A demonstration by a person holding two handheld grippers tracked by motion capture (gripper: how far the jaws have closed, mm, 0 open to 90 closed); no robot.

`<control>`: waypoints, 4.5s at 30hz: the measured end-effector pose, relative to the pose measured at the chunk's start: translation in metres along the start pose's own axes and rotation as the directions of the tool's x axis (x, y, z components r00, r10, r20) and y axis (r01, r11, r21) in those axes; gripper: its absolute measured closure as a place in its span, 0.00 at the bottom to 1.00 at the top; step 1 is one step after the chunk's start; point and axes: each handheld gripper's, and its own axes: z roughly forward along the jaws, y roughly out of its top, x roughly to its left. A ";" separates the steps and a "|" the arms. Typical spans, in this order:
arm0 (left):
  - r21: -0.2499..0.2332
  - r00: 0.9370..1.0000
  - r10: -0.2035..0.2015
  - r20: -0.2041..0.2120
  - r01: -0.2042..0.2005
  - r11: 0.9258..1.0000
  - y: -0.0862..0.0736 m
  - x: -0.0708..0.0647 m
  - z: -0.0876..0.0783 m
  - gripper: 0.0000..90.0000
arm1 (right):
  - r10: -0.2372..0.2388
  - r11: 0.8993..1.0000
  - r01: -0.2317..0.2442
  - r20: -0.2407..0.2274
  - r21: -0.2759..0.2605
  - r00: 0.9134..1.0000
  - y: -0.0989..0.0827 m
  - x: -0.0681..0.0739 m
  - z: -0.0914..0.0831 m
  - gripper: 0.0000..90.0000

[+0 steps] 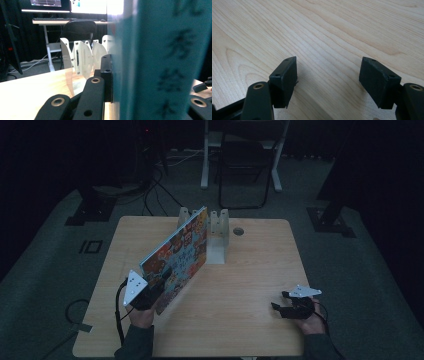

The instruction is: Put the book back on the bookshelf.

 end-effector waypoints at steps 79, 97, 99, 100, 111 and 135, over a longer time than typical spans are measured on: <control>0.019 0.981 -0.021 -0.192 0.025 0.999 0.000 0.003 0.020 0.90 | 0.000 1.000 0.000 -0.003 -0.001 1.000 0.000 0.000 0.000 0.33; 0.022 0.972 -0.029 -0.235 0.035 0.999 -0.003 -0.001 0.032 0.90 | 0.003 1.000 -0.003 -0.005 0.000 1.000 0.000 0.000 0.000 0.33; 0.026 0.971 -0.023 -0.239 0.030 0.999 -0.003 -0.002 0.034 0.90 | 0.003 1.000 -0.003 -0.005 0.000 1.000 0.000 0.000 0.000 0.33; 0.026 0.970 -0.023 -0.240 0.030 0.999 -0.003 -0.002 0.034 0.90 | 0.003 1.000 -0.003 -0.005 0.000 1.000 0.000 0.000 0.000 0.33; 0.029 0.964 -0.025 -0.265 0.034 0.999 -0.002 -0.004 0.044 0.90 | 0.003 1.000 -0.003 -0.005 0.000 1.000 0.000 0.000 0.000 0.33; 0.027 0.954 -0.015 -0.300 0.024 0.999 0.000 -0.007 0.061 0.90 | 0.002 1.000 -0.002 -0.005 -0.001 1.000 0.000 0.000 0.000 0.33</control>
